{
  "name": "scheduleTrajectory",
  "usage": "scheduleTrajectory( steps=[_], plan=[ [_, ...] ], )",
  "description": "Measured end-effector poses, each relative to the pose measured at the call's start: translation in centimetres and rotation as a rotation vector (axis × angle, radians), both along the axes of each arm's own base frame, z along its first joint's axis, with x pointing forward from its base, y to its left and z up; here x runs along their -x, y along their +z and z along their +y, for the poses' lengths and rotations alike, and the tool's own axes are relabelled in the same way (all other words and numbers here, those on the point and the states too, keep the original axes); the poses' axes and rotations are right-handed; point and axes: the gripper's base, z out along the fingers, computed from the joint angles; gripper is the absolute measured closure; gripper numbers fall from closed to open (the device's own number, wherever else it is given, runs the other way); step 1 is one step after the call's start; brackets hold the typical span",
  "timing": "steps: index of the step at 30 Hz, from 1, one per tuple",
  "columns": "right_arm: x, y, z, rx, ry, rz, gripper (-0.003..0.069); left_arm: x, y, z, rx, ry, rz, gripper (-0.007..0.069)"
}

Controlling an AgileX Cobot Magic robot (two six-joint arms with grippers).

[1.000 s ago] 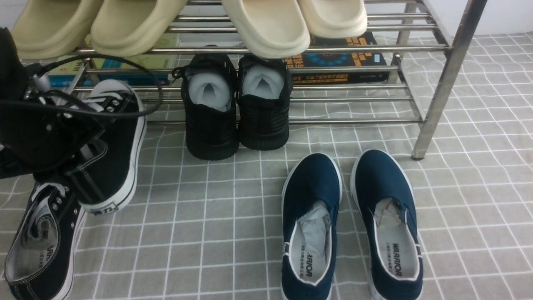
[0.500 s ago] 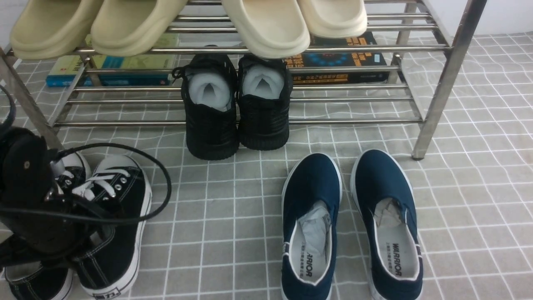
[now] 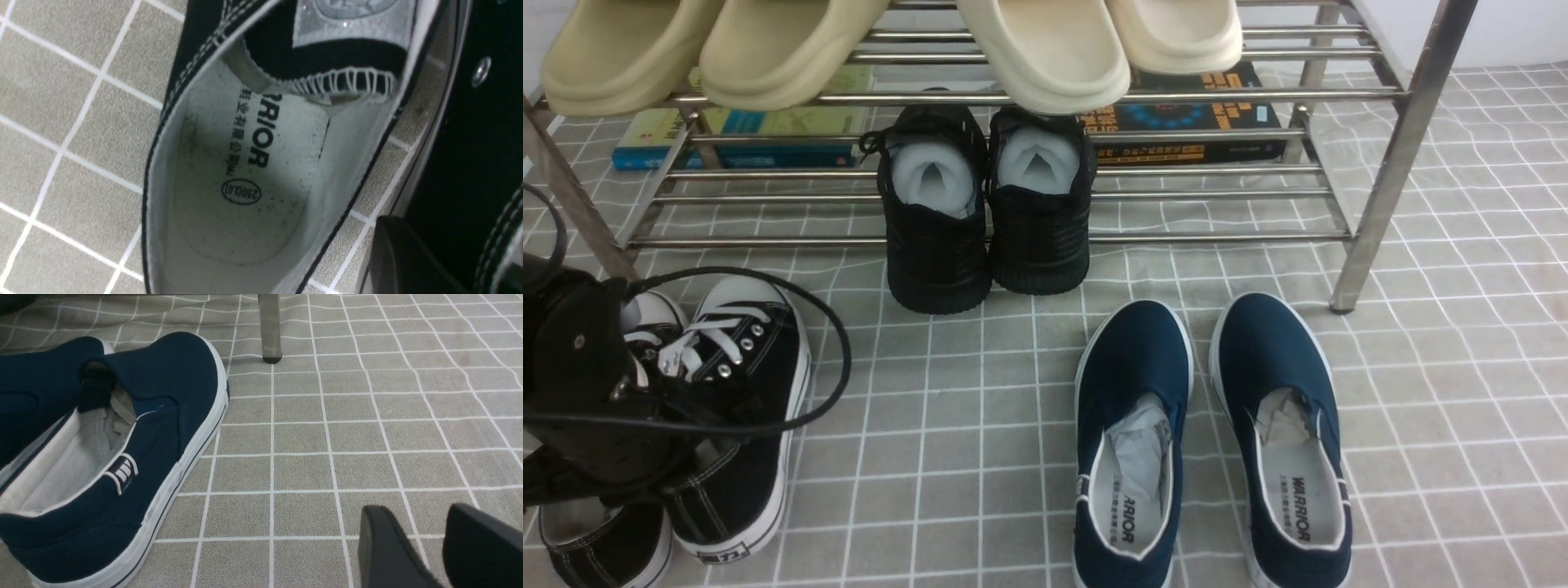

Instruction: Take the shoes off the shelf with your hand from the grey coffee tablecloth.

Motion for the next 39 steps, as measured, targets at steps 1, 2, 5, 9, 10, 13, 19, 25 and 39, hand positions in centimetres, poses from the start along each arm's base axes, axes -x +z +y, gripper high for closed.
scheduleTrajectory(
  steps=[1, 2, 5, 9, 10, 13, 19, 25, 39],
  plan=[
    [0.0, 0.0, 0.0, 0.0, 0.0, 0.0, 0.042, 0.0, 0.0, 0.0, -0.005, -0.006, 0.001, 0.0552],
    [0.0, 0.0, 0.0, 0.0, 0.0, 0.0, 0.042, -0.1, -0.1, 0.0, -0.01, -0.014, 0.001, 0.0533],
    [0.0, 0.0, 0.0, 0.0, 0.0, 0.0, 0.042, -0.2, -0.1, 0.0, -0.019, -0.04, -0.004, 0.0435],
    [0.0, 0.0, 0.0, 0.0, 0.0, 0.0, 0.042, 0.0, 0.8, 0.1, -0.023, -0.051, -0.037, 0.0302],
    [0.0, 0.0, 0.0, 0.0, 0.0, 0.0, 0.042, 0.0, 1.7, 0.2, -0.029, -0.053, -0.058, 0.0268],
    [0.0, 0.0, 0.0, 0.0, 0.0, 0.0, 0.042, 0.3, 4.3, 0.5, -0.06, -0.064, -0.103, 0.023],
    [0.0, 0.0, 0.0, 0.0, 0.0, 0.0, 0.042, 2.4, 10.2, 1.4, -0.158, -0.145, -0.122, 0.0368],
    [0.0, 0.0, 0.0, 0.0, 0.0, 0.0, 0.042, 9.1, 11.8, 1.2, -0.113, -0.376, -0.226, 0.0617],
    [0.0, 0.0, 0.0, 0.0, 0.0, 0.0, 0.042, 18.0, 11.4, 2.0, -0.184, -0.513, -0.702, 0.0618]
  ],
)
